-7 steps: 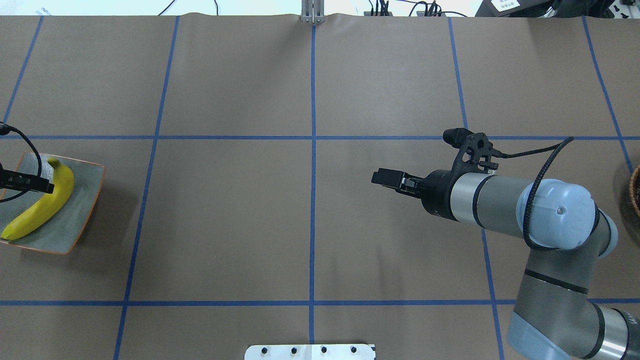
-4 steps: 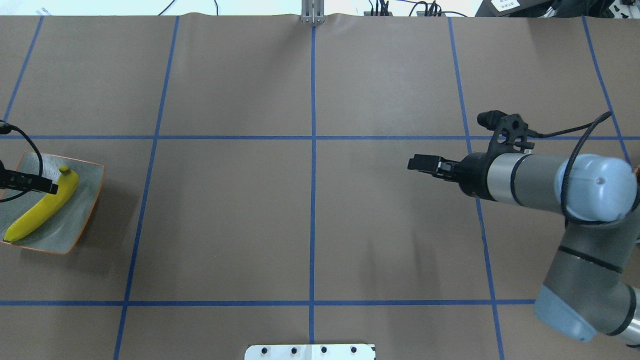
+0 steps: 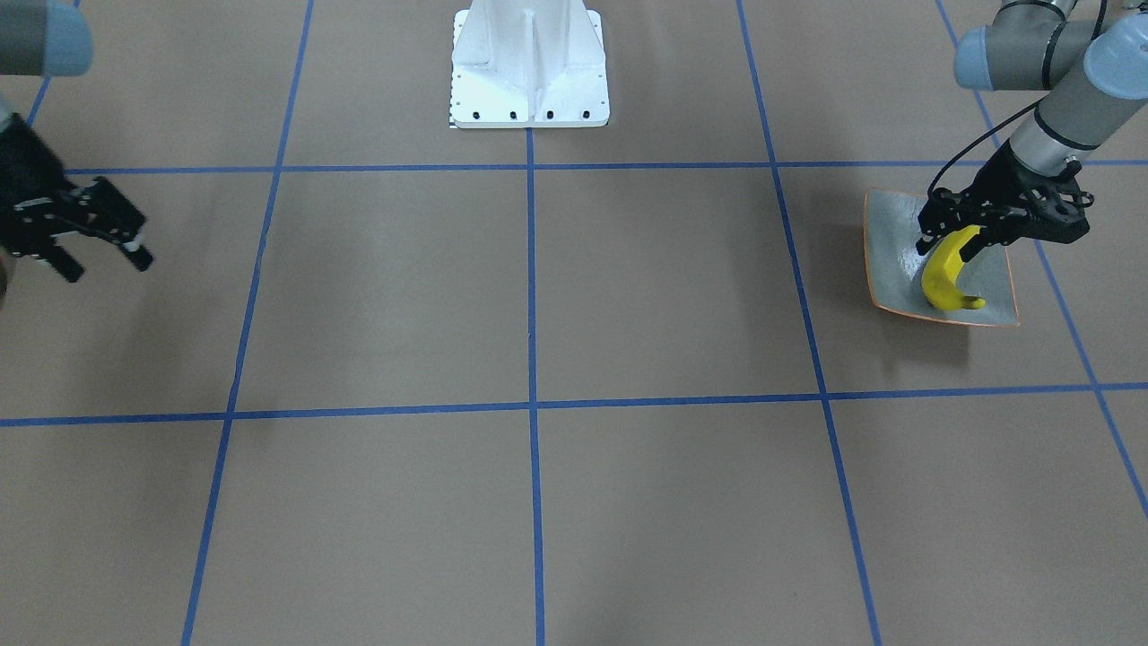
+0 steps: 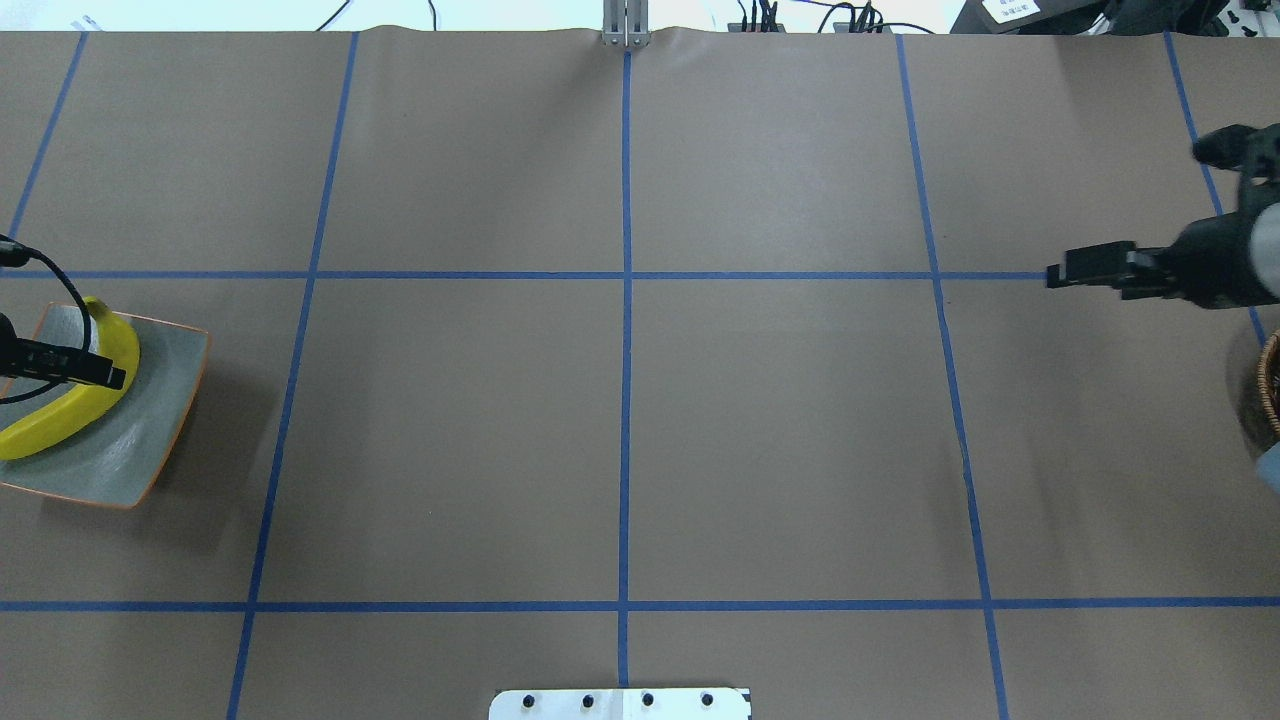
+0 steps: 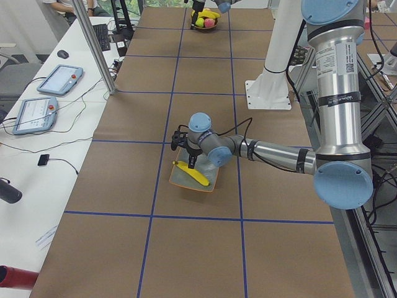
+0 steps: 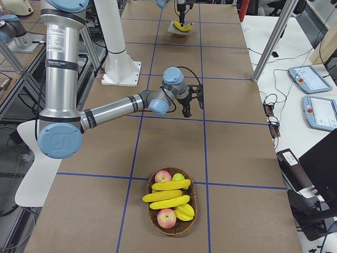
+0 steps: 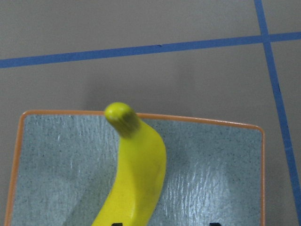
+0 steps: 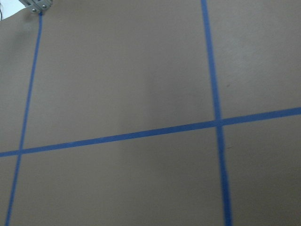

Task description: Transfer all bananas from basket to plate

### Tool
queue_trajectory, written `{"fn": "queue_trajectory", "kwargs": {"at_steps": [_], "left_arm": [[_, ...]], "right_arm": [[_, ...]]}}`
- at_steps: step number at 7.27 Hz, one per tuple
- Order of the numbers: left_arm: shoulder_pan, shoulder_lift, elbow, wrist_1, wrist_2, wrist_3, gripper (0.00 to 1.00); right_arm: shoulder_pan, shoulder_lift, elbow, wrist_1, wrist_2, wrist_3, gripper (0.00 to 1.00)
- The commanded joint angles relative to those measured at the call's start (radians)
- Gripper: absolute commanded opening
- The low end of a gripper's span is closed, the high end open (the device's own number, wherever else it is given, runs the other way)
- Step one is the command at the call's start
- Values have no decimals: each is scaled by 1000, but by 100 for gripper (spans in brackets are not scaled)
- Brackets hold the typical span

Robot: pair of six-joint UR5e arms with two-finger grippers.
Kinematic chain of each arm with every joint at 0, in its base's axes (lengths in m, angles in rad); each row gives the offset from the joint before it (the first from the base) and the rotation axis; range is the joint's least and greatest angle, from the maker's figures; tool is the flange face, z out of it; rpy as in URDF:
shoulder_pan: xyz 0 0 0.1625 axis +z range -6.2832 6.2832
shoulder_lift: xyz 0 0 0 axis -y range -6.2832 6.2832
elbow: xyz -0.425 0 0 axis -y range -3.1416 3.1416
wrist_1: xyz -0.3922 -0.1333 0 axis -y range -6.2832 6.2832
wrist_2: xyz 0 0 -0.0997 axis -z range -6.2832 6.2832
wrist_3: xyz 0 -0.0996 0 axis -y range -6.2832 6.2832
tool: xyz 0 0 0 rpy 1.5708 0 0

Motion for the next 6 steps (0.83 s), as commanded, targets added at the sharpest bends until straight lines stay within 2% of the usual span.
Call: {"fn": "queue_trajectory", "kwargs": {"at_steps": [1, 4, 6], "left_arm": [[0, -4, 1, 1, 0, -1, 72], [0, -5, 0, 1, 0, -2, 74], [0, -5, 0, 1, 0, -2, 75]], "right_arm": [[254, -112, -126, -4, 163, -387, 100], [377, -87, -343, 0, 190, -661, 100], [388, -79, -382, 2, 216, -669, 100]]}}
